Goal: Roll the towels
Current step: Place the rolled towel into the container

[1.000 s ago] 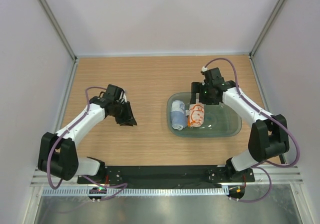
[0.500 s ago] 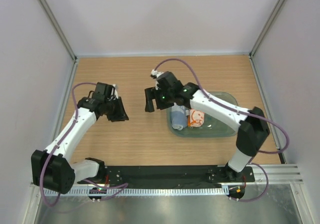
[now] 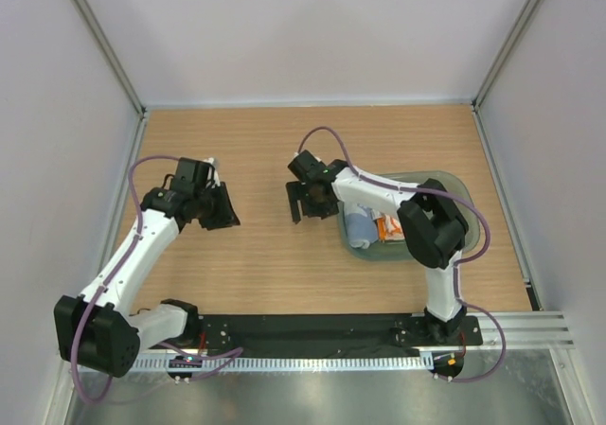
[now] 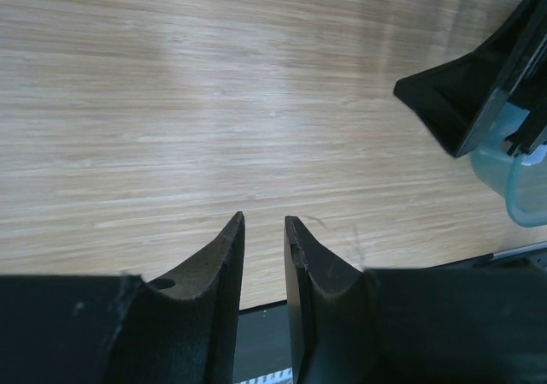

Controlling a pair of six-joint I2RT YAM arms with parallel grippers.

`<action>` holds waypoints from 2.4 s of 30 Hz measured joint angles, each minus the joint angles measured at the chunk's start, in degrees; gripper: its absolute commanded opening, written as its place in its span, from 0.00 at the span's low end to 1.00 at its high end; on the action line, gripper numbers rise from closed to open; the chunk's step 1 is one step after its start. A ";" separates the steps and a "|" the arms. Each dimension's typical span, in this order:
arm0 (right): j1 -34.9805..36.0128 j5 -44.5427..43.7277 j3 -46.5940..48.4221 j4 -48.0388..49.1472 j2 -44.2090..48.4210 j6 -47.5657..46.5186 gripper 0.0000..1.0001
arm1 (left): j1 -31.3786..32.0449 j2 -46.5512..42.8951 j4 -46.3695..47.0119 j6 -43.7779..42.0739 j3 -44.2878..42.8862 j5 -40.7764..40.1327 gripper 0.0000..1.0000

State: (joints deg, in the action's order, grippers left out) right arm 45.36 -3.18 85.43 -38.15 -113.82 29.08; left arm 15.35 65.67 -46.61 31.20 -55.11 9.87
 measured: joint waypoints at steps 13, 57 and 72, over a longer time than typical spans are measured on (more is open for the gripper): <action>-9.27 -4.42 -9.16 -5.44 8.70 -2.75 0.80 | 0.00 0.17 0.00 0.07 0.02 -0.74 0.26; 11.30 -10.32 -27.32 16.15 56.61 -8.15 1.00 | -7.72 7.82 86.33 -21.86 38.84 -43.54 0.64; -4.00 -24.79 -34.27 22.58 52.39 -15.58 1.00 | -11.26 20.09 102.36 -22.69 38.82 -28.74 1.00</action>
State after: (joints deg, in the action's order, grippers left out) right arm 41.36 -27.97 51.16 -15.57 -61.43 13.50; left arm 4.10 85.76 55.75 8.51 -16.29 -18.87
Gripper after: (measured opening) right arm 0.996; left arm 0.996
